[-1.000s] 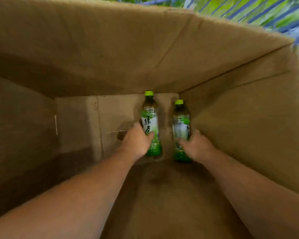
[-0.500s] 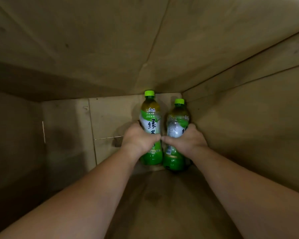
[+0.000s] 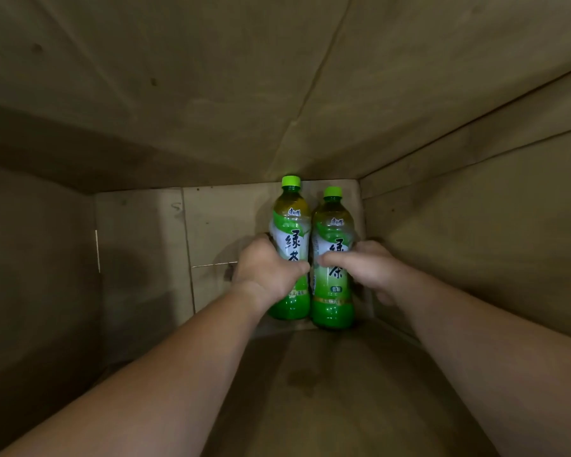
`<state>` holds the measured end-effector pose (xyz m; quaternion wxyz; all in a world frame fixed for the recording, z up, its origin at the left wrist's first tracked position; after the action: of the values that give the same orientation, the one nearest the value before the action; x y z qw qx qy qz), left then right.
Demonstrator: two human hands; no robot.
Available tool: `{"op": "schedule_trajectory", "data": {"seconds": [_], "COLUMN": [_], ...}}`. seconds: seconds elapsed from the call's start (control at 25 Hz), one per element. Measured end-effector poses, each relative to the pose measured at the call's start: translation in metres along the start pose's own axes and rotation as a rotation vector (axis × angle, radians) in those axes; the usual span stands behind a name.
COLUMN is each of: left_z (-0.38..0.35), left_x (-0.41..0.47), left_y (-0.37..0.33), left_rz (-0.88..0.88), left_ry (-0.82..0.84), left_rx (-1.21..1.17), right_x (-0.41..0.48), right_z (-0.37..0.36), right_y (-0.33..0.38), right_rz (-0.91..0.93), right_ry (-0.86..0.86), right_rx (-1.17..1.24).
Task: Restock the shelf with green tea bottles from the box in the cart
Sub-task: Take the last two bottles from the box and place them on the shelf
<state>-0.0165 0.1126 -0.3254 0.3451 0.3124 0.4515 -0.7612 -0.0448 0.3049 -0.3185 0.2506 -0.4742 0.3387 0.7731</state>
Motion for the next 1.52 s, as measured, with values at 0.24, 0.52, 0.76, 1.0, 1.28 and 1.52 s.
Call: {"op": "schedule_trajectory", "data": {"seconds": [0.24, 0.52, 0.76, 1.0, 1.28, 1.52], "left_z": [0.012, 0.090, 0.176, 0.269, 0.403, 0.537], "left_x": [-0.016, -0.114, -0.235, -0.335, -0.405, -0.406], "left_y": [-0.004, -0.031, -0.058, -0.056, -0.031, 0.021], "left_rz": [0.005, 0.013, -0.126, -0.261, -0.382, -0.399], "left_ry": [0.037, -0.085, -0.164, -0.243, -0.385, -0.485], "left_rx": [0.063, -0.014, -0.096, -0.227, -0.400, -0.391], "right_x": [-0.025, -0.137, -0.261, -0.380, -0.479, -0.530], "right_z": [0.011, 0.027, 0.022, 0.008, -0.070, -0.168], "right_y": [0.017, 0.046, 0.080, 0.141, 0.243, 0.339], "right_rz": [0.088, 0.167, 0.268, 0.446, 0.655, 0.778], "right_ry": [-0.053, -0.143, -0.237, -0.327, -0.350, -0.304], "right_rx": [0.025, 0.071, 0.126, 0.106, 0.067, 0.052]}}
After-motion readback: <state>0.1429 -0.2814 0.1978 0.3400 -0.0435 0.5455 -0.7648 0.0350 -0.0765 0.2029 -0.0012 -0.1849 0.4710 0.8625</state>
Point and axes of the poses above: each hand's wrist, its own x-axis towards the middle knuckle, its own z-axis out of the back of the hand, y = z × x, the point moved 8 cm from there along x, towards the middle knuckle, and after that the axes turned 6 degrees about -x, right-handed, at the moved point
